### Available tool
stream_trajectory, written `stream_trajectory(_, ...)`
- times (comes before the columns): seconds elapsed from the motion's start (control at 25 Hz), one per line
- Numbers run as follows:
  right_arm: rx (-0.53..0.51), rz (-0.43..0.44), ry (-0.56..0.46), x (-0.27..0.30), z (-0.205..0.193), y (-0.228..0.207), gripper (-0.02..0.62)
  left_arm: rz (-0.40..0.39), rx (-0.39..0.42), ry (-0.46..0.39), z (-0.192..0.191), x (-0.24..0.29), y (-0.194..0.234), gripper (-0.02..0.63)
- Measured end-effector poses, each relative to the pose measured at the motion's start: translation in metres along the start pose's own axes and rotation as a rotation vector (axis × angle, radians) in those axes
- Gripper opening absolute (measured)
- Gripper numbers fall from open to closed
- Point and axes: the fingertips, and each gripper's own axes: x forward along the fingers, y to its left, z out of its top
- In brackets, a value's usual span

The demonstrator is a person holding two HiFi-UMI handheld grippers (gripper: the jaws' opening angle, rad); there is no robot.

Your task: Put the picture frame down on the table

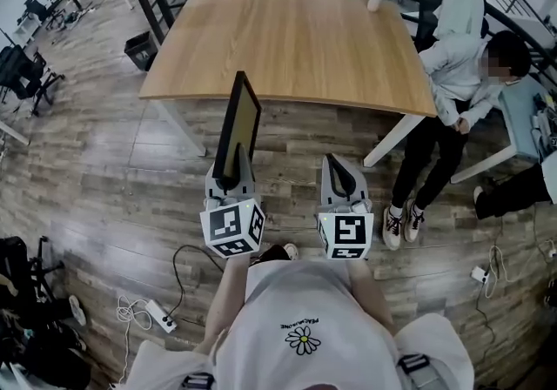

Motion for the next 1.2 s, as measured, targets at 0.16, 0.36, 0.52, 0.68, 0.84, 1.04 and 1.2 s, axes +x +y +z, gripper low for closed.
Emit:
stream_trajectory(0.16,0.006,-0.011,-0.005,0.004,0.001,-0.006,0.006,0.003,-0.017,0.007,-0.001,0.006,0.001,0.023)
stream_trajectory(0.36,0.002,-0.006,0.024,0.012,-0.011,-0.008,0.006,0.011,-0.025,0.015,-0.003,0.014,0.001,0.023)
stream_trajectory(0.52,0.002,0.030,0.023,0.025,-0.014,0.000,0.006,0.014,-0.022,0.002,-0.004,0.028,0.007,0.023)
stream_trajectory(0.68,-0.050,0.049,0.013,0.046,-0.011,-0.002,0.006,0.007,-0.020,-0.017,-0.003,0.054,0.010,0.023)
stream_trajectory(0.84,-0.065,0.039,0.020,0.068,-0.012,-0.013,0.006,0.000,-0.028,-0.043,0.003,0.086,0.012,0.023)
stream_trajectory(1.04,-0.065,0.036,0.029,0.114,-0.008,-0.032,0.006,-0.026,-0.002,-0.075,0.014,0.141,0.013,0.023)
stream_trajectory(1.2,-0.062,0.043,0.008,0.168,0.002,-0.049,0.005,-0.038,0.013,-0.086,0.015,0.198,0.021,0.023)
